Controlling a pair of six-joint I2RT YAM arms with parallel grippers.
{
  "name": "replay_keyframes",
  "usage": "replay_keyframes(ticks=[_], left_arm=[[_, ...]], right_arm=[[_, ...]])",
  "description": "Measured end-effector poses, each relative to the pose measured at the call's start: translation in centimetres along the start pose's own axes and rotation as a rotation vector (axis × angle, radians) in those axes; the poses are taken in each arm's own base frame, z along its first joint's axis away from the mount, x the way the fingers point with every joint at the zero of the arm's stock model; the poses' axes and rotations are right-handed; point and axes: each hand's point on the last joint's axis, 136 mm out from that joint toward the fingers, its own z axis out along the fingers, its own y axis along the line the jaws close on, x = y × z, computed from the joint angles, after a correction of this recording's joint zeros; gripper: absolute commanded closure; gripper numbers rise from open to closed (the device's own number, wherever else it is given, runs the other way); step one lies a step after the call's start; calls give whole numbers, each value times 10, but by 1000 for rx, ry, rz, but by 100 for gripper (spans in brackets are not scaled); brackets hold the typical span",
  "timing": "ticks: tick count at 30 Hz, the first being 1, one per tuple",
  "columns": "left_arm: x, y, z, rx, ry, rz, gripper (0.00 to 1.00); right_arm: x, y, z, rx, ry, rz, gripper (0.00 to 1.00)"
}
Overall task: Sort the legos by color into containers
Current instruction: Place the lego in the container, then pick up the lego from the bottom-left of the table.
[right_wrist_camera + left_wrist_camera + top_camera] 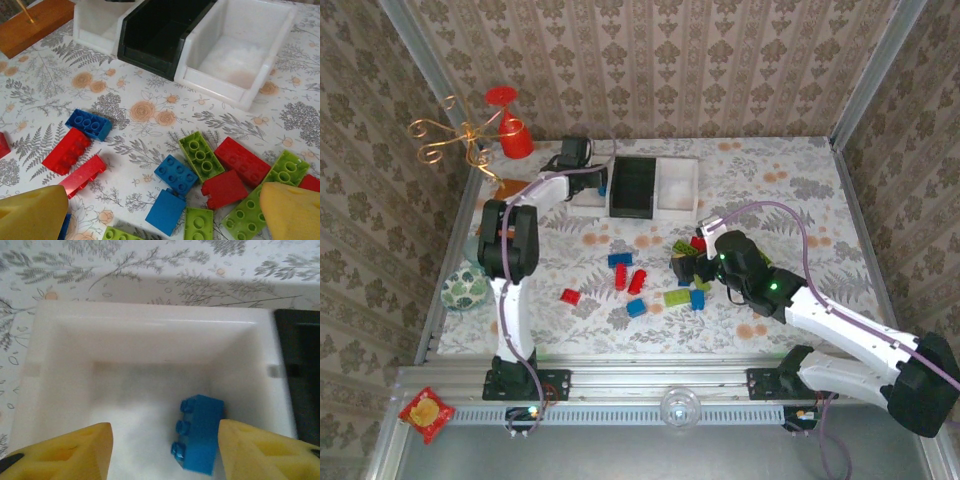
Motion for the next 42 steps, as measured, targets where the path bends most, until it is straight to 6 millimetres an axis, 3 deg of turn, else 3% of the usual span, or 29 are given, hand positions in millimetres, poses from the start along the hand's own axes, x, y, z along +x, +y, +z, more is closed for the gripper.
replay_keyframes(ticks=[7,9,12,16,19,23,30,36,42], left_arm=[[30,-32,-121,79,-96,26,32],[50,-40,-147,105,-101,42,31],[95,-35,-171,110,-45,40,30],[172,-7,-195,40,121,-7,27],[214,7,-211,-4,223,-44,25],[250,11,-215,-12,342,-76,21],[289,12,-197,-37,535,-81,21],[303,9,-188,-66,601,-32,24],[306,12,-184,-97,624,-18,33]], right_arm=[[2,-15,-11,53,-15,6,0],[4,-19,-12,60,-14,9,0],[8,-23,-12,69,-8,6,0],[12,-24,-7,74,8,-14,0],[14,-23,1,68,19,-27,0],[19,-20,9,53,36,-39,0],[28,-22,13,40,44,-36,0],[31,-34,6,60,20,-10,0],[31,-38,4,58,10,5,0]])
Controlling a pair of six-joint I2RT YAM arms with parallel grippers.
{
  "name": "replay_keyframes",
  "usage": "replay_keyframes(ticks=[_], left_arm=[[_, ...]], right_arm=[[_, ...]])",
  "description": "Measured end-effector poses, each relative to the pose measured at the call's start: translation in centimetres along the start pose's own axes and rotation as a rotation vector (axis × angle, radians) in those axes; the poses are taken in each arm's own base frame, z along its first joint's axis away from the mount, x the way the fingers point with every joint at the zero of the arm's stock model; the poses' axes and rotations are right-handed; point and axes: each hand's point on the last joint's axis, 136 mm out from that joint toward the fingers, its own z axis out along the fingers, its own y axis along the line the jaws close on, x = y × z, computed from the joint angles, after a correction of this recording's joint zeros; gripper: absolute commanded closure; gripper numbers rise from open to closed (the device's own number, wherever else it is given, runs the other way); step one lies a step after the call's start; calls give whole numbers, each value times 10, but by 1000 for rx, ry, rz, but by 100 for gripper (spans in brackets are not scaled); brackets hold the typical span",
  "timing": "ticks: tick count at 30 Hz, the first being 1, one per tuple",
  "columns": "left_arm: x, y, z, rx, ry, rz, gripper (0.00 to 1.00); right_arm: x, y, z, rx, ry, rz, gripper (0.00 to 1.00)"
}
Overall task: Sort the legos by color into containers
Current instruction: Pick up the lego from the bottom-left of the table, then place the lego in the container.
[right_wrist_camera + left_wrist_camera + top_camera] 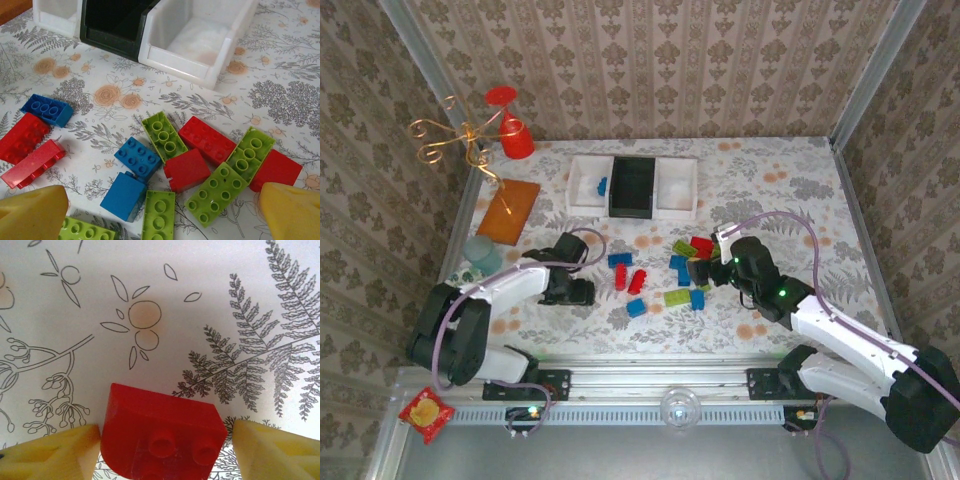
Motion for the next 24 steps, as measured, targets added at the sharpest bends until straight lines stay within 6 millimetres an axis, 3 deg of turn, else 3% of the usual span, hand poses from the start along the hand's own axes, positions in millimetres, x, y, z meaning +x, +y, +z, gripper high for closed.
replay_keyframes(ticks=[13,18,24], left_arm=[[-8,2,-1,-39,-22,9,51],[-37,-9,-9,-20,-118,14,51],[-85,-41,-40,35,-266,58,50]], right_arm=[[2,1,1,-14,6,6,0],[2,0,1,-13,6,6,0],[1,1,1,-15,4,11,0]])
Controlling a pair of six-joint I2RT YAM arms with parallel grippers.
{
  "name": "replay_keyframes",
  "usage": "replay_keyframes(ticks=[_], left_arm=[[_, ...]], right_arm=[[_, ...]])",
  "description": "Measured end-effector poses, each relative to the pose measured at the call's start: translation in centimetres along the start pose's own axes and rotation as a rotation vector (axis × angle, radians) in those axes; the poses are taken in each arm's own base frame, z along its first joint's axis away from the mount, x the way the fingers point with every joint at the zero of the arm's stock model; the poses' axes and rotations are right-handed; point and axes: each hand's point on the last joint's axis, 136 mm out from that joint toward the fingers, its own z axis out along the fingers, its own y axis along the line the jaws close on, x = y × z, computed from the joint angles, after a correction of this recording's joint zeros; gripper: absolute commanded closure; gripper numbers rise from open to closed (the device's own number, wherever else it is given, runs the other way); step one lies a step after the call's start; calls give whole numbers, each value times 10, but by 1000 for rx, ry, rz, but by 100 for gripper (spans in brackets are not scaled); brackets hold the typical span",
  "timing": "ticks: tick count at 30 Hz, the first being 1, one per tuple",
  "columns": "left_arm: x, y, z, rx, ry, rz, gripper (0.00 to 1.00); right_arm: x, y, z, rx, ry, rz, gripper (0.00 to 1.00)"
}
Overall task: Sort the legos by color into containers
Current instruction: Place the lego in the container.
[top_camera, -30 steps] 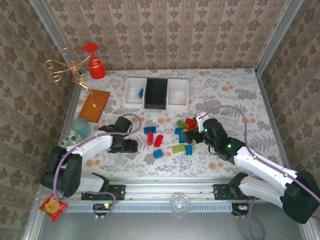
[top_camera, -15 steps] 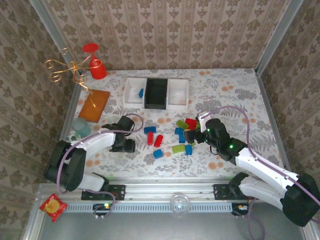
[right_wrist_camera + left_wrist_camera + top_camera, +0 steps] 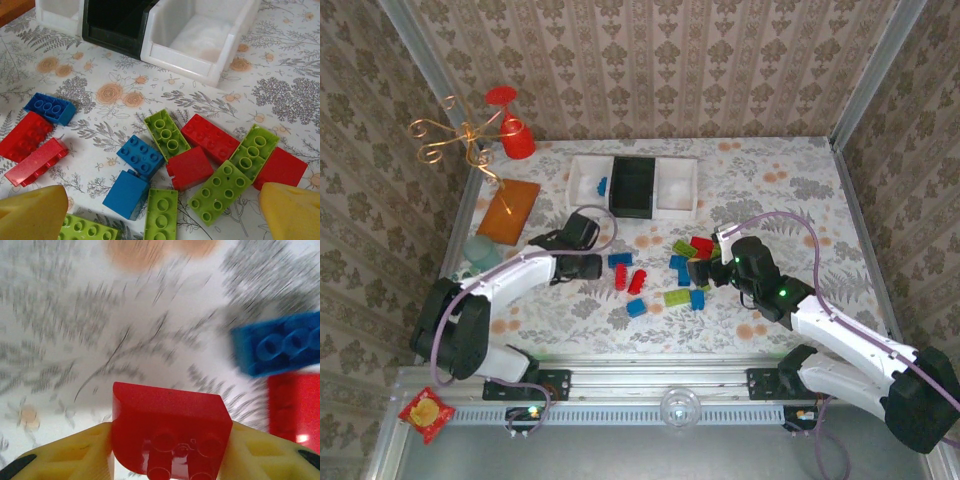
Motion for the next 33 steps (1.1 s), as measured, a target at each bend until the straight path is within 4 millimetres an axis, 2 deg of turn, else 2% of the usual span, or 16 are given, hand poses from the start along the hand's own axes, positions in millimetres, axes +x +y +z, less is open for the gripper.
replay_keyframes(ticks=[3,8,13,17,22,25,30,33], left_arm=[[-43,-22,-3,38,-72,23,50],[-122,-57,11,76,-174,64,50],[-179,-80,35,101,-225,94,49],[-216,-85,52,109,-257,98,44],[-242,-82,67,104,-260,98,37],[-250,-80,68,99,-263,103,31],[-249,-84,55,104,-270,121,30],[-229,-87,32,116,-272,146,29]], right_arm=[[-1,0,1,-2,-2,3,0],[-2,1,1,-3,-9,5,0],[-3,1,1,-4,-12,6,0],[-4,1,1,-4,-15,13,0],[-2,1,1,-3,-11,16,0],[-2,1,1,-4,-12,19,0],[-1,1,0,-4,-12,23,0],[-3,1,-1,-5,-18,24,0]])
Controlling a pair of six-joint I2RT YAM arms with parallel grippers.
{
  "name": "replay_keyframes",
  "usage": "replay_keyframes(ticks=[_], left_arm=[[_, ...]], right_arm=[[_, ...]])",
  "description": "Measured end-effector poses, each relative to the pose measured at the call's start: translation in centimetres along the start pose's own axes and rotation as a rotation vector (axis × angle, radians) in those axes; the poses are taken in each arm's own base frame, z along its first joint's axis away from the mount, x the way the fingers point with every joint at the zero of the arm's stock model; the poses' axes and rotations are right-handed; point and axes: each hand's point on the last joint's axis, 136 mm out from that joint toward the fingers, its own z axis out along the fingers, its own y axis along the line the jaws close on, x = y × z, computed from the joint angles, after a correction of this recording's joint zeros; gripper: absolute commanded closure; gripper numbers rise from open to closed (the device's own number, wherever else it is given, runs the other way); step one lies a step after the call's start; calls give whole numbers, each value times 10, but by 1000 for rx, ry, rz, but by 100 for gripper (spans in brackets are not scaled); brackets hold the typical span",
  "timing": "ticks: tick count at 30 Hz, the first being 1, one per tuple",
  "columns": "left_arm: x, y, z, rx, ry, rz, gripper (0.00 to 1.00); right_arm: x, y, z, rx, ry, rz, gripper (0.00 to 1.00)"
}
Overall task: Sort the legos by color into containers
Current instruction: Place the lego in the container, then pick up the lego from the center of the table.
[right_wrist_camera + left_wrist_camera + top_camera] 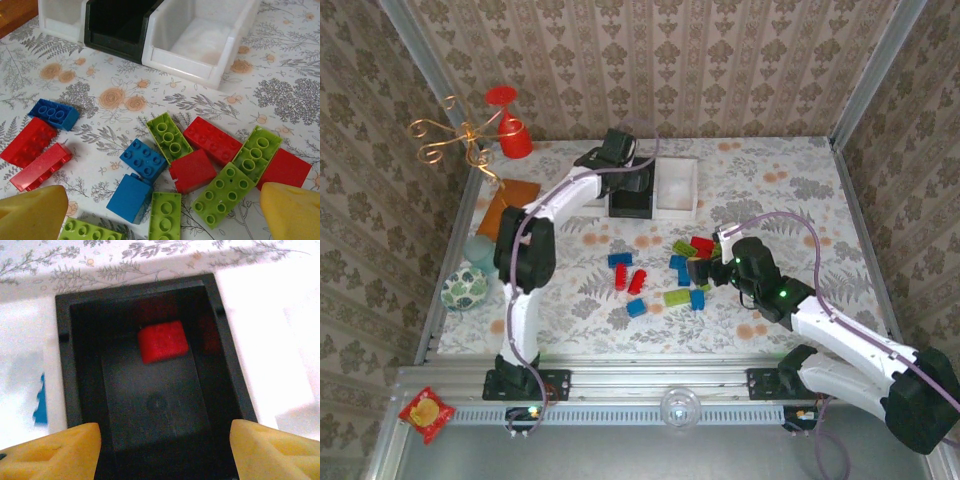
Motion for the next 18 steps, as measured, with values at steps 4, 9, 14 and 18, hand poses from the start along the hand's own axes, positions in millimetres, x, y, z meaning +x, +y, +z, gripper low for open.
replay_keyframes(ticks=[4,9,14,18], left_arm=[[45,-18,-60,71,-3,33,28],[117,-22,-105,137,39,4,26],[192,-21,-104,132,185,-26,28],[215,-22,-97,135,252,-57,33]], right_arm=[[-4,0,-3,-3,-16,1,0],[-3,1,-3,-5,-17,1,0],[0,4,0,-24,-12,0,0],[5,5,1,-28,-4,-1,0]])
